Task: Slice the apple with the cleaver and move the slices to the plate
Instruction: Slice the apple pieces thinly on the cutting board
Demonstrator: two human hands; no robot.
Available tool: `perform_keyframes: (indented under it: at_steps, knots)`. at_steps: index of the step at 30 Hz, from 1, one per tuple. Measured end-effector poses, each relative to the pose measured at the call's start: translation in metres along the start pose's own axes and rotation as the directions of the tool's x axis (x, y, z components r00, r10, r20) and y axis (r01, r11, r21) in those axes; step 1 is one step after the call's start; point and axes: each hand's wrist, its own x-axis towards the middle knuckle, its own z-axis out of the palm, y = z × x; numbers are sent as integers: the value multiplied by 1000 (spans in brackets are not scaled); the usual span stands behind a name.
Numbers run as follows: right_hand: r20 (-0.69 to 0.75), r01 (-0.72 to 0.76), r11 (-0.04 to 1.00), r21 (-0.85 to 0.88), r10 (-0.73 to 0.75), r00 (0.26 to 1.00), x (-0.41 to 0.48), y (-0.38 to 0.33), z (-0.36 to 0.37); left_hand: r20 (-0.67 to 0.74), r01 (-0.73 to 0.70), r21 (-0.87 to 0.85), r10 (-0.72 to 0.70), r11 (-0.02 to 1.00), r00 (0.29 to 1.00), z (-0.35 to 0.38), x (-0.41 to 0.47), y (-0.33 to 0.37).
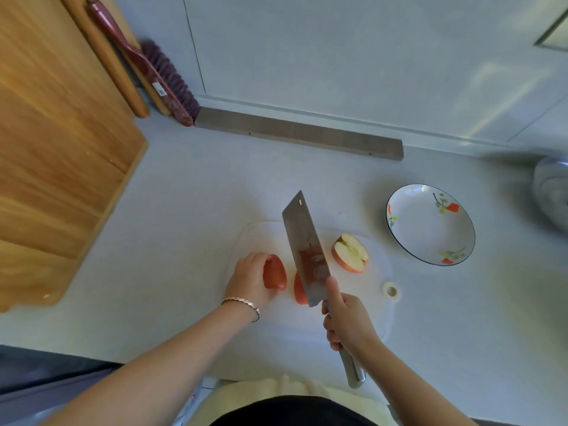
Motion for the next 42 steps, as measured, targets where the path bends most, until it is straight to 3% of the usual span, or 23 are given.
perform_keyframes:
  at_steps: [10,27,37,42]
  knots:
    - [61,51,997,-58,-47,997,0,-17,4,4,22,146,-23,989,1000,-2,-8,-1]
    - [85,111,943,-313,-89,992,7,-10,22,10,58,89,-59,994,998,-4,-5,4]
    - [104,106,936,-336,-75,992,10,-5,31,4,87,72,-88,994,996,-5,-1,5]
    - [49,175,938,-300,-168,985,12,5,48,-14,69,55,-68,996,998,-4,-6,5]
